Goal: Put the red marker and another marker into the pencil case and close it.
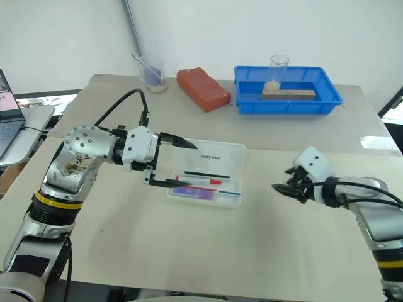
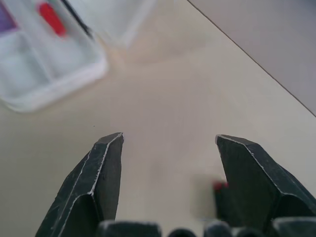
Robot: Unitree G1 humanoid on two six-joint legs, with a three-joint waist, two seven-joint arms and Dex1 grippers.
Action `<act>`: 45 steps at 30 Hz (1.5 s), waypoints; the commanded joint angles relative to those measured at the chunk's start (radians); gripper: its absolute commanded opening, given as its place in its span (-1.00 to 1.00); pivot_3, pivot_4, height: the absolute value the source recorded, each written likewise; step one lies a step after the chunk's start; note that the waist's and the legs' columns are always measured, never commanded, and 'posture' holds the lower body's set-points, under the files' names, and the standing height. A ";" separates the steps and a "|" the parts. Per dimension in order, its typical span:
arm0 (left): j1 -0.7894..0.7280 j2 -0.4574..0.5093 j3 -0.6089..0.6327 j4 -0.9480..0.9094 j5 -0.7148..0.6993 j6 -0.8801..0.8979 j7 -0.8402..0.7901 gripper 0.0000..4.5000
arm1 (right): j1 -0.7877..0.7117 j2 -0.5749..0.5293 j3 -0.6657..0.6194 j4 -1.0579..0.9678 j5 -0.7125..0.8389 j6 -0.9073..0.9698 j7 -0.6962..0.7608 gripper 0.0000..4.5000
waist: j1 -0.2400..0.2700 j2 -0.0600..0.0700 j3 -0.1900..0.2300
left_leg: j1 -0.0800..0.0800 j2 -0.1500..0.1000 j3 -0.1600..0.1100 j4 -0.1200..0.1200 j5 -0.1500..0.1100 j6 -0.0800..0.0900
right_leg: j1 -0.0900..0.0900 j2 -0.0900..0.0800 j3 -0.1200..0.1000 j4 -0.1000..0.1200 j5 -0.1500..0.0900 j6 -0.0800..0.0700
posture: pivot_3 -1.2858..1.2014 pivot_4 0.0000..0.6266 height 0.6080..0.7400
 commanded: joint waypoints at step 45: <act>0.214 0.201 0.032 -0.202 -0.081 0.065 -0.033 1.00 | -0.246 0.128 0.329 -0.168 -0.103 0.010 0.279 -0.92 | 0.018 0.004 0.005 | 0.004 -0.002 0.000 0.002 -0.002 0.002 | 0.003 -0.003 0.000 -0.004 -0.001 0.000 | 0.03 -0.52 1.00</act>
